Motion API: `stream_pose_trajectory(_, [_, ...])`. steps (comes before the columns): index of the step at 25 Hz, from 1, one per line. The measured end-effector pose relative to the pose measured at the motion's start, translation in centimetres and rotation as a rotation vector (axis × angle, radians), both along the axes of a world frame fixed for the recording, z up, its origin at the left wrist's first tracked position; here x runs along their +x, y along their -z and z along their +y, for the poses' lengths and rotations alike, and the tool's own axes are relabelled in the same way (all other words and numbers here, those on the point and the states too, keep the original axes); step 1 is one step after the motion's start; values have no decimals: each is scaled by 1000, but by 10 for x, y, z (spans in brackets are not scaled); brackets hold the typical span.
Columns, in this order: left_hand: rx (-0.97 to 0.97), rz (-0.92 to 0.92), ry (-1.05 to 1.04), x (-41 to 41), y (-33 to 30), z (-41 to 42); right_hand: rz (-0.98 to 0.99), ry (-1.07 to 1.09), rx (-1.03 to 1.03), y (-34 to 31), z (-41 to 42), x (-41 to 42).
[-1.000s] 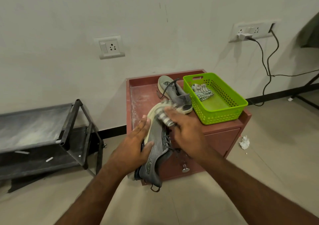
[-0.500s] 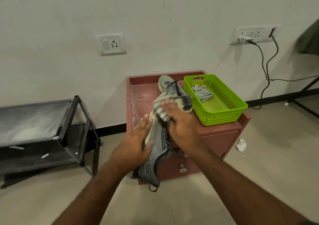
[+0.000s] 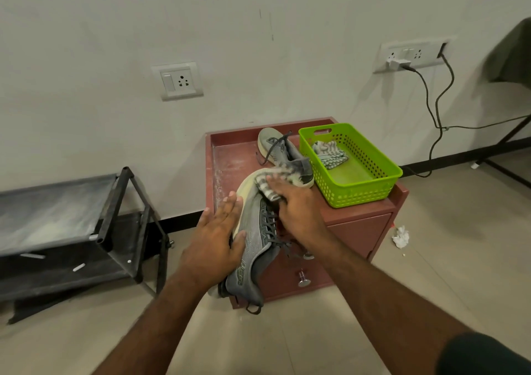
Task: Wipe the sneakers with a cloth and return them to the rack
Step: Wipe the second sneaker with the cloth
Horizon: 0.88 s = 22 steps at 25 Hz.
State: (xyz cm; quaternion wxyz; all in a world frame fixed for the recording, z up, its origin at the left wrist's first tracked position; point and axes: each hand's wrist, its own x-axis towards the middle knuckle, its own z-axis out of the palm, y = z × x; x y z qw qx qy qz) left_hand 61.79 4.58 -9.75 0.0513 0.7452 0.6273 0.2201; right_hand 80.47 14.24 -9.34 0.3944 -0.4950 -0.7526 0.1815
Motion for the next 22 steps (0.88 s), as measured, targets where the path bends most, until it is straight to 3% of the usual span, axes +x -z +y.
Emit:
stream_pose_trajectory(4, [-27,-4,-64,-3,0,1,-211,-152,-145,5,-2,10])
stream_pose_trajectory(6, [-58,-34,-117,-9,-1,0,-208,-258,-274,3,1,20])
stream_pose_trajectory(8, [-95,-59,-161,-11,-4,1,-100,-255,-451,-1,3,32])
stream_pose_trajectory(12, [-110,-46,-196,-7,-8,9,95,101,-226,-5,0,11])
stream_pose_trajectory(15, [-108,1,-234,-1,-10,18,222,-44,-474,-7,-4,-6])
stream_pose_trajectory(17, [-112,0,-272,-1,-11,24,349,5,-508,-16,0,5])
stream_pose_trajectory(18, [-97,16,-295,0,-11,26,327,60,-442,-24,1,14])
stream_pose_trajectory(20, [-28,120,-348,6,-8,27,80,120,-288,-38,-10,33])
stream_pose_trajectory(22, [50,224,-382,13,-6,23,-81,61,-284,-45,-29,38])
